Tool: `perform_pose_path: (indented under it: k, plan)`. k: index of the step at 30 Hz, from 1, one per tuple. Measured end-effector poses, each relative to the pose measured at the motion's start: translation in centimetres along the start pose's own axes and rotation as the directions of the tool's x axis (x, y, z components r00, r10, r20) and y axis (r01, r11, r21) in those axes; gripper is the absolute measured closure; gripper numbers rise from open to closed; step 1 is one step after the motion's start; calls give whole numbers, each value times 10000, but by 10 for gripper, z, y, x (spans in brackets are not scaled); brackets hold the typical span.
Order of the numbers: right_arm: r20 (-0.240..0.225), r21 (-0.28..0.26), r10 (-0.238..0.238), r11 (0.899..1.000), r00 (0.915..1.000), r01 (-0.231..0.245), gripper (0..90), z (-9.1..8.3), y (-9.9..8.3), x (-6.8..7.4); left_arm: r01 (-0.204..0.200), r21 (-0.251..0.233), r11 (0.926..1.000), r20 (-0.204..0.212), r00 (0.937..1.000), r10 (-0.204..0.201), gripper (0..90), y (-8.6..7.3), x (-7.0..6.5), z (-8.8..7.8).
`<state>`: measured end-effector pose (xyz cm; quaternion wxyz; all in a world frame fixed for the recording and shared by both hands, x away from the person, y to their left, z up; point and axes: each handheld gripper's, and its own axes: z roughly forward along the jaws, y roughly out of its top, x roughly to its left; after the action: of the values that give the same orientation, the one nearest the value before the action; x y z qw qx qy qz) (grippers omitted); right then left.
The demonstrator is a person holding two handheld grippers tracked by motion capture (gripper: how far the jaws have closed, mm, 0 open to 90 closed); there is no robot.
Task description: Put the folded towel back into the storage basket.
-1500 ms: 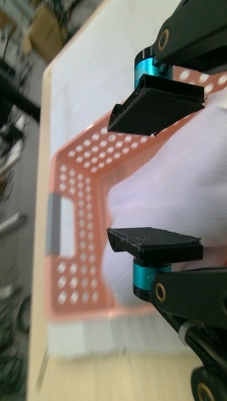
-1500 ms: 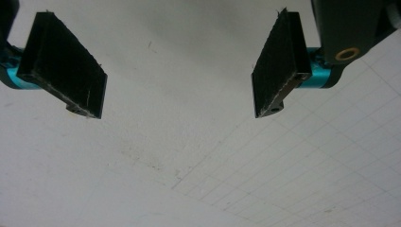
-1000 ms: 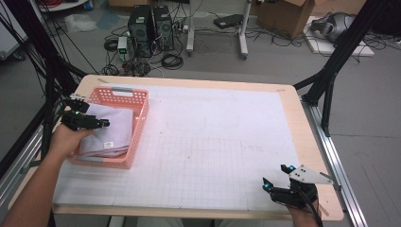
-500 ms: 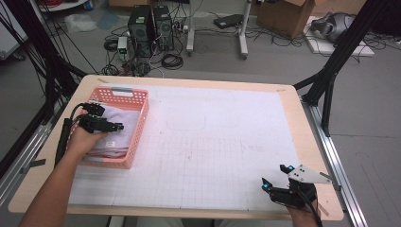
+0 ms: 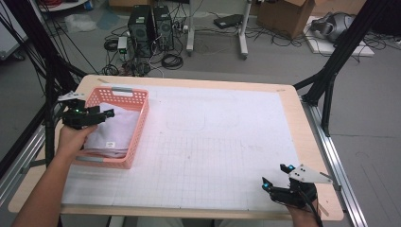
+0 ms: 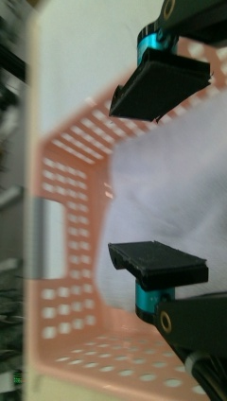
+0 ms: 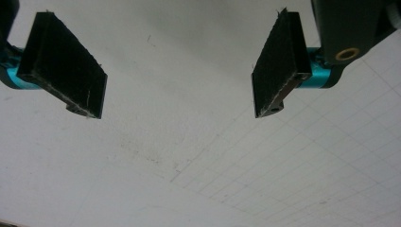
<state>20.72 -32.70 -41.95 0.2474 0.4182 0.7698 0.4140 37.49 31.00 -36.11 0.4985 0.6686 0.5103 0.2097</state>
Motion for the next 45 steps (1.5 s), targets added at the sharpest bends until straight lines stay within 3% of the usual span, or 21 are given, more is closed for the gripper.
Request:
perform_pose_path:
  k: [1,3,6,12,15,17,18,19,23,25,31,33,35,37,41,43,44,45]
  plan:
    - [-17,-22,91,10000,10000,-91,176,0,0,0,-26,-486,9988,304,9995,41,257,2,-5,-5]
    - [-20,-112,95,9999,10000,-95,176,-1,1,-1,-204,-1050,9943,511,9984,259,216,3,-15,-12]
    - [1,-200,166,9997,9999,-166,176,-2,1,-1,-504,-1688,9844,878,9940,659,213,2,-32,-18]
    - [-35,-215,205,9996,9998,-206,176,-1,2,-1,-635,-2383,9691,1487,9837,1010,216,-1,-67,-21]
    - [-52,-305,223,9993,9997,-224,176,0,4,-1,-763,-2935,9529,1488,9810,1244,228,-4,-86,-24]
    - [-63,-339,273,9990,9996,-275,176,1,5,-1,-743,-3004,9509,1780,9751,1324,228,-6,-99,-23]
    - [-76,-373,270,9989,9996,-272,176,1,5,-1,-743,-3004,9509,1780,9751,1324,228,-6,-99,-23]
    - [-83,-397,299,9988,9995,-302,176,2,6,-1,-929,-2943,9512,1980,9678,1557,228,-9,-112,-21]
    - [-196,-440,429,9981,9989,-437,176,3,6,0,-1354,-2850,9489,2291,9516,2046,228,-23,-138,-14]
    - [-234,-479,466,9977,9986,-477,176,3,5,0,-1361,-2716,9527,2571,9437,2081,227,-28,-149,-9]
    - [-273,-561,599,9965,9978,-614,176,5,5,-2,-1514,-2813,9476,2961,9256,2358,238,-38,-177,-5]
    - [-281,-560,613,9965,9977,-628,176,5,5,-3,-1602,-2739,9483,3173,9157,2464,238,-42,-186,-4]
    - [-260,-577,561,9967,9981,-575,176,6,4,-3,-1871,-2671,9453,3195,9083,2701,238,-46,-193,-4]
    - [-275,-588,601,9964,9978,-617,176,6,4,-2,-1936,-2501,9487,3392,9002,2731,238,-54,-199,-2]
    - [-209,-622,577,9963,9981,-589,176,5,4,-1,-1977,-2221,9548,3584,8941,2685,241,-75,-207,2]
    - [-273,-653,709,9952,9971,-725,176,5,4,0,-2056,-2168,9543,3610,8914,2741,241,-82,-207,3]
    - [-266,-679,696,9951,9972,-712,176,5,4,0,-2187,-2143,9520,3651,8860,2858,240,-90,-207,3]
    - [-274,-710,713,9948,9971,-731,176,6,4,1,-2164,-2228,9505,3630,8865,2869,241,-95,-207,3]
